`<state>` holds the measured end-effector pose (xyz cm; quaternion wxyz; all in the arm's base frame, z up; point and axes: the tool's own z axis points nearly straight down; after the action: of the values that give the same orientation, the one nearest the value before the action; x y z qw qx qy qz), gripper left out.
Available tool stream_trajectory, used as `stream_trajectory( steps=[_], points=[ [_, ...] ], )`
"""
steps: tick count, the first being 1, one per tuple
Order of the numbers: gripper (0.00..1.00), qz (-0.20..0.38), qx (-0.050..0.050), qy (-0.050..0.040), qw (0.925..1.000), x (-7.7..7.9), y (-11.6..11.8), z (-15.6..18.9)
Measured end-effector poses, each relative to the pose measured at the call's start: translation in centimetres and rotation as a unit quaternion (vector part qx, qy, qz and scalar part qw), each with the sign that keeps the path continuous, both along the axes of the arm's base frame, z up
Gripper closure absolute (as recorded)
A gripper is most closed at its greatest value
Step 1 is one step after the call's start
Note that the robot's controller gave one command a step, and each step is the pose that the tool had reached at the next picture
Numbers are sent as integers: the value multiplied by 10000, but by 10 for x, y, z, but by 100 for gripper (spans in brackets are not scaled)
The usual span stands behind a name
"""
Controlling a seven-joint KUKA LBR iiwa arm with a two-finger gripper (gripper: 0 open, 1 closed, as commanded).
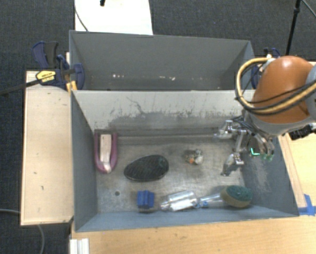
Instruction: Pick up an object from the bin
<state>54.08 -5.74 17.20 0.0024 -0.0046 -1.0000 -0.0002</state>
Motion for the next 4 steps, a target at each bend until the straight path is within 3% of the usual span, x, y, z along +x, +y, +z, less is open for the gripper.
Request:
stream_trajectory(
  steps=[1,2,3,4],
  points=[
    [100,16,-4,-40,10000,2,0,4],
    [100,-139,16,12,9999,-25,61,-82],
    [0,-154,1,-34,9999,-22,57,-78],
    [0,1434,10,-67,9896,48,118,-47]
  ],
)
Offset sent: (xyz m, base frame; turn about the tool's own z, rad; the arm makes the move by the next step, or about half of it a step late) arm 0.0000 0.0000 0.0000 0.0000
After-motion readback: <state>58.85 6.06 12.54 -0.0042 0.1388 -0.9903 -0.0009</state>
